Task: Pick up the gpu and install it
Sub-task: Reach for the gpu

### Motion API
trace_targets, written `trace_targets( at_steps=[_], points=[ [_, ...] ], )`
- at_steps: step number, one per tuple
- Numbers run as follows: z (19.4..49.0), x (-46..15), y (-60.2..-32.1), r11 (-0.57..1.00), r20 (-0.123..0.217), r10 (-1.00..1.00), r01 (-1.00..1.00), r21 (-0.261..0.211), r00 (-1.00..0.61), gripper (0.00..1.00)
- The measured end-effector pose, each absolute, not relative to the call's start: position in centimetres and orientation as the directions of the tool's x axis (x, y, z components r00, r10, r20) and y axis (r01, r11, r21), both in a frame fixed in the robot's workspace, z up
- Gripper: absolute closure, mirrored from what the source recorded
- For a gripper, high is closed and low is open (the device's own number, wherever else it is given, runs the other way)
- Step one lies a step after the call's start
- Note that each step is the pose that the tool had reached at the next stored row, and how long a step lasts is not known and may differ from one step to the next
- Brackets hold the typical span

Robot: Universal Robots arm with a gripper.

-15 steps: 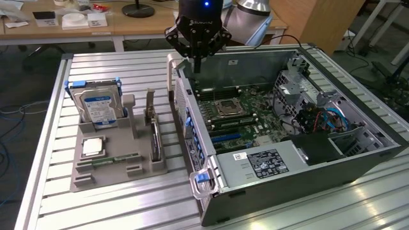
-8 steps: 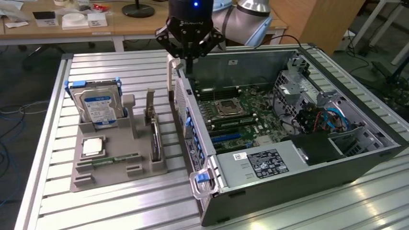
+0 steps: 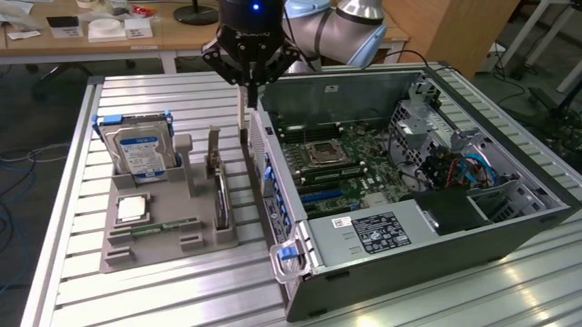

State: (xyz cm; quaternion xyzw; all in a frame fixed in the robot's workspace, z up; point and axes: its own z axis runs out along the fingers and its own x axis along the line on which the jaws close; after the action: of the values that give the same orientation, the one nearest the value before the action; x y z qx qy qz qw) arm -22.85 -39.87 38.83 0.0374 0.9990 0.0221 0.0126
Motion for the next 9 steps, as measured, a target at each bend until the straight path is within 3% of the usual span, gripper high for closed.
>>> trace_targets(
  at_steps=[9],
  points=[
    [38.7,-25.5,-39.9,0.996,-0.024,0.076,0.074,0.045,-0.997,0.89]
  ],
)
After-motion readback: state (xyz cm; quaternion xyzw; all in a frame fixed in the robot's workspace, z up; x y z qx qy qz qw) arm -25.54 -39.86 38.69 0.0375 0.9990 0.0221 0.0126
